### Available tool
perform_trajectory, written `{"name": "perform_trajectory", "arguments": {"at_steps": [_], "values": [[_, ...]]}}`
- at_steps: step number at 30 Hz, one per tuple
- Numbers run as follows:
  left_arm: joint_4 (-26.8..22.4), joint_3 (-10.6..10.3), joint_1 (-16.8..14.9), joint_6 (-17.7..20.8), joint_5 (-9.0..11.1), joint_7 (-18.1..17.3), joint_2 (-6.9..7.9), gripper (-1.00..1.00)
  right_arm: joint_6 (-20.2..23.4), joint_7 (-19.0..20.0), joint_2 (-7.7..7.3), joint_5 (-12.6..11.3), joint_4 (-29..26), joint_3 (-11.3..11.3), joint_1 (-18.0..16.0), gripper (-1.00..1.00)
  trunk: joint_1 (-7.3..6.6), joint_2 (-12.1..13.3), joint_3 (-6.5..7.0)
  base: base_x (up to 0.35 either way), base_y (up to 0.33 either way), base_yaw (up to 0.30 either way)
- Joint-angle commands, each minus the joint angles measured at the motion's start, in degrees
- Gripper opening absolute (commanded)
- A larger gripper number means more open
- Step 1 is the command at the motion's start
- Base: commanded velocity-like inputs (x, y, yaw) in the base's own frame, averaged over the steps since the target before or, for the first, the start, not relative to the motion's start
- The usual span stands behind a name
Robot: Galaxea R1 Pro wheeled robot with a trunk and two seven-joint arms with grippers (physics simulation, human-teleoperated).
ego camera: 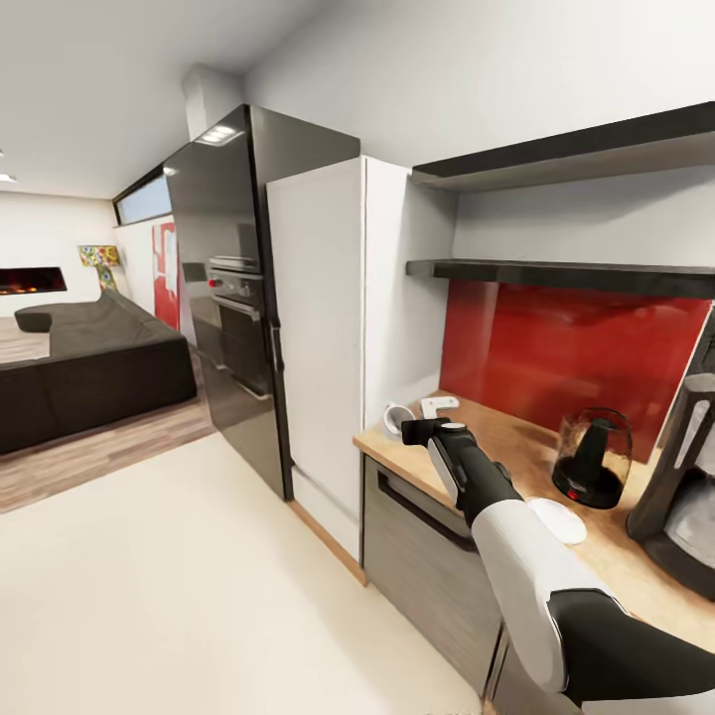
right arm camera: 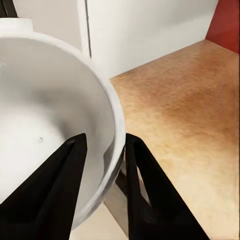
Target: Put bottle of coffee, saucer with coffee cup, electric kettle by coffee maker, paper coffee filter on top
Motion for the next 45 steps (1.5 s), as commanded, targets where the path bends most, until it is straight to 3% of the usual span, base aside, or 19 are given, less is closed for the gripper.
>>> {"name": "perform_trajectory", "arguments": {"at_steps": [1,32,45], "values": [[-0.1,-0.1,0.1,-0.1,0.4,0.0,0.02,1.0,0.3,0.2,0.07,0.5,-0.1,-0.2,0.0,-1.0,0.02,0.0,0.02,0.0,0.0,-0.25],[-0.1,-0.1,0.1,-0.1,0.4,0.0,0.02,1.0,0.3,0.2,0.07,0.4,-0.1,-0.2,0.0,-1.0,0.02,0.0,0.49,0.001,0.003,-0.254],[-0.1,-0.1,0.1,-0.1,0.4,0.0,0.02,1.0,0.4,0.2,0.07,0.3,-0.2,-0.2,0.0,-1.0,0.02,0.0,-0.09,0.082,0.257,-0.193]]}}
